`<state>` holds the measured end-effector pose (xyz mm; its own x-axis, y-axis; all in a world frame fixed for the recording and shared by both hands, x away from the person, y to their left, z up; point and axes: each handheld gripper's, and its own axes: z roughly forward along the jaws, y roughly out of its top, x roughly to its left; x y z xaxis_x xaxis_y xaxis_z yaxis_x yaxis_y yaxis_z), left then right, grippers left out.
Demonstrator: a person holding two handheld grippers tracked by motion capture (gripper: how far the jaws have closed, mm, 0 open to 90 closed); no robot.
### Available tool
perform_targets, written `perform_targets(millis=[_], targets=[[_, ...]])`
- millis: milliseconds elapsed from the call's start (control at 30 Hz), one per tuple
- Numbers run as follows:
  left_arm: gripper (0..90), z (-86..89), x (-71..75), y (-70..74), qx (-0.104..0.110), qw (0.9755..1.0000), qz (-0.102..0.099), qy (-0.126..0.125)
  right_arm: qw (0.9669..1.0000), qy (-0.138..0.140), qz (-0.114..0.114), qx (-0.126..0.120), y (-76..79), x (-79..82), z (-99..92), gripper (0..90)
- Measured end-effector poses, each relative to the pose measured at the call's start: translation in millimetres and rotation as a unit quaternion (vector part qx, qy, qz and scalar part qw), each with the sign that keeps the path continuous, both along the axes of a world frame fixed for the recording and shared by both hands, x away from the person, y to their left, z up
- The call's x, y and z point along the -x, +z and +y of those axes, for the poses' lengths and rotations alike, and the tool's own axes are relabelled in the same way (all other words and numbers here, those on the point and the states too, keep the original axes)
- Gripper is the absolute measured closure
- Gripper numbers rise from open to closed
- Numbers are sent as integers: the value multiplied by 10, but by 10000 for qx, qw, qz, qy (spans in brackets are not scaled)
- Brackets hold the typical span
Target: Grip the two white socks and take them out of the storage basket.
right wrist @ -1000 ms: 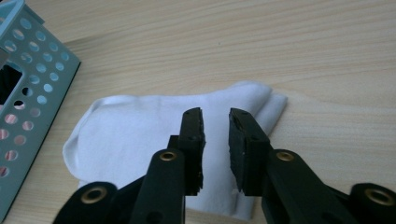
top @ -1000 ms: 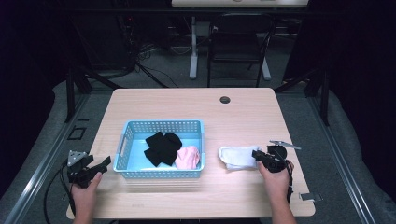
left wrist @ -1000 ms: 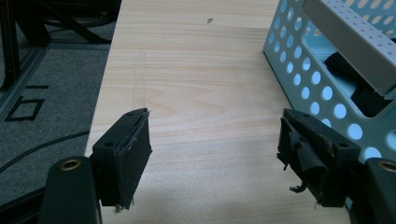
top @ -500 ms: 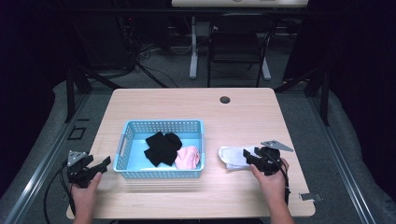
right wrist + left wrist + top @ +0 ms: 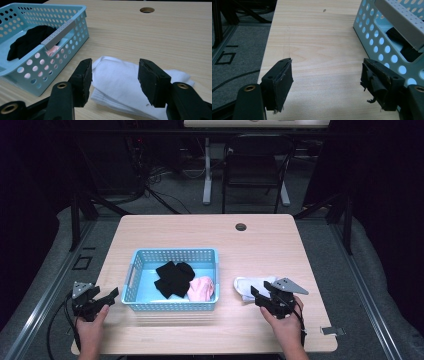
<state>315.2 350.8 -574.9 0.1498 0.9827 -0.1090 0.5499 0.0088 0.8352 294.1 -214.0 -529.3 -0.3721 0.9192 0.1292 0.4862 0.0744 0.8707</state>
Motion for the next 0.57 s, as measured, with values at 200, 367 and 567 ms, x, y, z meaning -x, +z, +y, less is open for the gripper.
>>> perform_targets(millis=[200,367,567], targets=[[253,-10,-9,-11,-19,10000,8,-11,9999,98,80,98,-98,-14,71,452],[254,-10,-9,-11,-18,10000,10,-12,9983,457,268,246,-202,-26,199,461],[253,-6,-7,-8,-1,10000,16,-11,9975,574,224,338,-218,-20,261,460]])
